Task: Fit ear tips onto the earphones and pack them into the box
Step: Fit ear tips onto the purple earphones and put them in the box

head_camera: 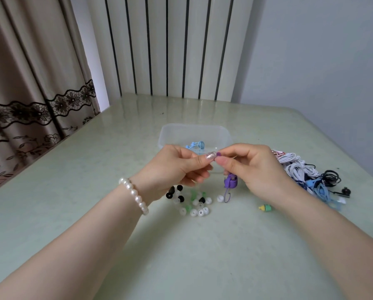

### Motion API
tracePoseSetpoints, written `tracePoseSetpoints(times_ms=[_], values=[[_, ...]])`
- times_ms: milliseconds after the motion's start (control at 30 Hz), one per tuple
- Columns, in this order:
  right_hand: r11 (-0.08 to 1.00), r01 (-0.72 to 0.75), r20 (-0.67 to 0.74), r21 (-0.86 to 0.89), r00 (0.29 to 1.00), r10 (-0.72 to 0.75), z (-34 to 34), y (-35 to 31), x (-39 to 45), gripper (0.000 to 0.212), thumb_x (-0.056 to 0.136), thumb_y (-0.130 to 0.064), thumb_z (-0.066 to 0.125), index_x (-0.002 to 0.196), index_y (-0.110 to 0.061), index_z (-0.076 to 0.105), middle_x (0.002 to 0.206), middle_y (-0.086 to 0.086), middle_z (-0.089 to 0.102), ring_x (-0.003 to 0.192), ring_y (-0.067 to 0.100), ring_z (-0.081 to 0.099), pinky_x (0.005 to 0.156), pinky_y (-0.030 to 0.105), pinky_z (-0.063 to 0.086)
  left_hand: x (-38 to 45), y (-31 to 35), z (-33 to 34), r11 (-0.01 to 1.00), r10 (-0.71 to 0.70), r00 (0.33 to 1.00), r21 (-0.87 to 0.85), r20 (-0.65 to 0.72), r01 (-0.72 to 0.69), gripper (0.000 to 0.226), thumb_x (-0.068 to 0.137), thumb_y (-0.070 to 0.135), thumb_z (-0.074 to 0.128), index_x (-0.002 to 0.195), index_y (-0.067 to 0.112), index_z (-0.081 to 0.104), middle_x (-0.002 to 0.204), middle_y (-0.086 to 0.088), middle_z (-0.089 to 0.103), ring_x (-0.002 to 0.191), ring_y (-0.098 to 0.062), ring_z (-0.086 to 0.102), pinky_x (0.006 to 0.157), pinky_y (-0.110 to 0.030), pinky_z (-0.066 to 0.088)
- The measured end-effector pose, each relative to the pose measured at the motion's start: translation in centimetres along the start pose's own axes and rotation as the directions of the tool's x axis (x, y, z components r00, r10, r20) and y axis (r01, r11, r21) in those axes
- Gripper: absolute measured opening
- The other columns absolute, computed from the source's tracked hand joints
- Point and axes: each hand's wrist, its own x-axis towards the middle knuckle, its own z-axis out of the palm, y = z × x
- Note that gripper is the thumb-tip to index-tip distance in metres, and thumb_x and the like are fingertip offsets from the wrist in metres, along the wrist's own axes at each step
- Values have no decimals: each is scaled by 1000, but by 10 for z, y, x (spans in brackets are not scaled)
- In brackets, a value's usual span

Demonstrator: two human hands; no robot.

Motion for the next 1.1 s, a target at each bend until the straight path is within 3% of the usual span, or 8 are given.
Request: tracePoseSetpoints(times_ms=[67,133,267,500,667,800,967,1100], values=[[998,-47,-15,-50,999,46,-5,1,3,14,86,-15,59,77,-24,65,71,4,58,61,11,50,59,22,44,2,-2,-7,963,104,994,252,-28,-94,13,67,18,77,67,8,70,55,4,64,49,-2,55,52,-14,44],[991,-109,-58,-78,993,105,-12,2,6,20,91,-17,51,75,-23,62,72,-1,55,60,8,48,56,14,41,3,-6,-12,873,155,986,459,53,-162,13,69,3,77,65,14,72,58,6,66,52,0,55,55,-13,44],[979,-198,-133,-45,973,191,-19,8,11,25,92,-14,46,69,-17,58,68,-2,53,61,13,46,52,11,37,1,-16,-3,669,119,966,700,230,-249,15,67,7,78,77,19,76,74,4,62,70,-12,55,61,-16,43],[979,-198,-120,-43,974,192,-15,11,11,25,90,-11,47,68,-16,59,69,2,53,59,14,45,50,10,36,2,-17,3,597,50,964,766,263,-240,25,74,4,73,90,22,76,76,19,48,79,-22,61,66,-26,50],[981,-189,-122,-42,976,183,-14,12,11,25,90,-14,49,67,-17,60,67,0,54,60,13,47,51,12,37,1,-16,1,531,93,937,779,337,-333,24,74,6,73,89,24,76,77,22,43,75,-1,48,69,-20,46],[979,-202,-100,-9,975,200,-13,14,10,23,90,-16,52,70,-18,64,71,0,56,62,12,50,56,17,40,3,-18,-1,435,141,928,821,343,-370,19,75,12,72,87,25,75,81,18,41,83,0,39,69,-5,30],[973,-217,-90,85,970,224,-15,12,9,18,89,-20,55,75,-17,67,71,-4,60,63,9,52,54,9,42,2,-12,-10,549,200,947,772,249,-319,7,78,11,70,81,18,72,76,19,52,69,3,52,60,-4,35],[961,-236,-81,144,965,249,-16,12,9,19,89,-19,55,75,-17,68,62,-12,62,60,2,53,54,9,43,7,-12,-12,801,208,977,564,48,-199,13,79,3,68,72,13,66,70,6,66,61,2,61,62,-10,46]])
